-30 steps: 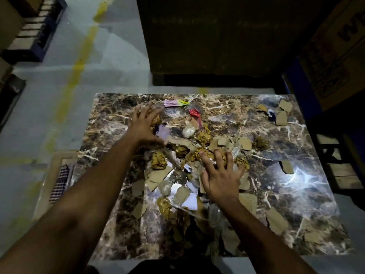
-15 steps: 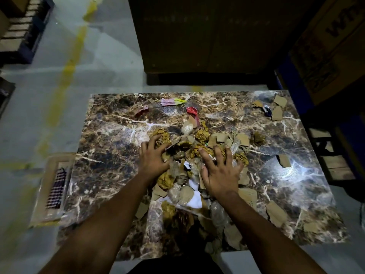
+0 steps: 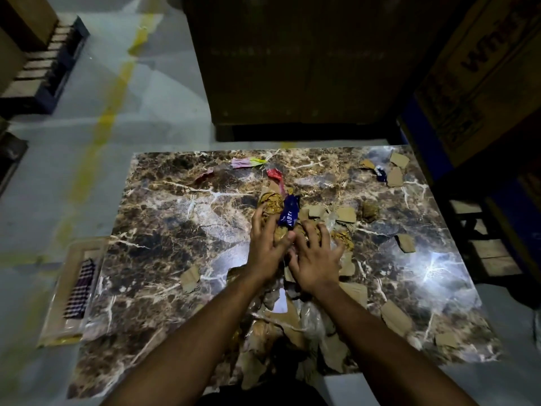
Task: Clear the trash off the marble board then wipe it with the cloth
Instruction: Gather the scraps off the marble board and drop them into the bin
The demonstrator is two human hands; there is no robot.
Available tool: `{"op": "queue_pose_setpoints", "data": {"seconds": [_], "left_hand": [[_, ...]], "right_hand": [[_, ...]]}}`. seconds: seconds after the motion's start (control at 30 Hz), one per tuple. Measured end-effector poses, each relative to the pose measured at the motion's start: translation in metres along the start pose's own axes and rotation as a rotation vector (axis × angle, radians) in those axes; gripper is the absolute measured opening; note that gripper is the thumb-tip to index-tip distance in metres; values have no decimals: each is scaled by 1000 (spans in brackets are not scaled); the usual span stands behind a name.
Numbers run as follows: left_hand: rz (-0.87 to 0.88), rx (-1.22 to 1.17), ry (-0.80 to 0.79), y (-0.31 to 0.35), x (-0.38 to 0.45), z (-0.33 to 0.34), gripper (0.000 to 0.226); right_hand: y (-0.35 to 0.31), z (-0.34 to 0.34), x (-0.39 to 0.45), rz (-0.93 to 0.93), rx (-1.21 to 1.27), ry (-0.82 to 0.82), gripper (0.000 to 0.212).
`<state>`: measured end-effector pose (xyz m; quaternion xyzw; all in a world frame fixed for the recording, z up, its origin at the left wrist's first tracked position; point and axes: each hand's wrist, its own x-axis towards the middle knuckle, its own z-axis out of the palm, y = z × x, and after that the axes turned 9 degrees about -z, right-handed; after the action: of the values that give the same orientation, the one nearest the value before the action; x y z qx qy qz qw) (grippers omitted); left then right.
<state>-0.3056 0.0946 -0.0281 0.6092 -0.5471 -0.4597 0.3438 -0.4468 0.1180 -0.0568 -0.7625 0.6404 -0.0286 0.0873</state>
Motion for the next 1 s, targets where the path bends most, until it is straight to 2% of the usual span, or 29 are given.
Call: {"op": "queue_pose_setpoints", "data": {"seconds": [0.07,0.17,0.23,0.3,0.4,0.5,0.6,0.67,0.77,1.0], "left_hand": [[63,129,34,-7,1,4,83],[132,381,56,-4,-4,14,63],[164,563,40,-4,-9,23,47],[202,691,40,-7,-14,29,46],[251,766,16,-7,-16,32,51],[246,694,-17,-2,-16,33,59],[239,548,-37,3,-17,36,71],[173,445,-79,4,-15,35,82],[127,345,-139,4,-12,30,87],[286,575,-253,-3,-10,18,88]], "right_hand": [[6,-2,-1,17,187,73,66],[11,-7,-3,82,460,143,84],[12,-11,-5,81,535,126,89],[17,-12,-7,6,553,111,97],[30,-18,-9,-79,615,120,113],[33,-28,-7,-138,614,116,127],[33,-33,-5,-164,598,75,124],[34,-33,-3,-169,592,75,124],[30,-35,1,-118,574,81,120],[8,-33,10,14,389,84,77]]}}
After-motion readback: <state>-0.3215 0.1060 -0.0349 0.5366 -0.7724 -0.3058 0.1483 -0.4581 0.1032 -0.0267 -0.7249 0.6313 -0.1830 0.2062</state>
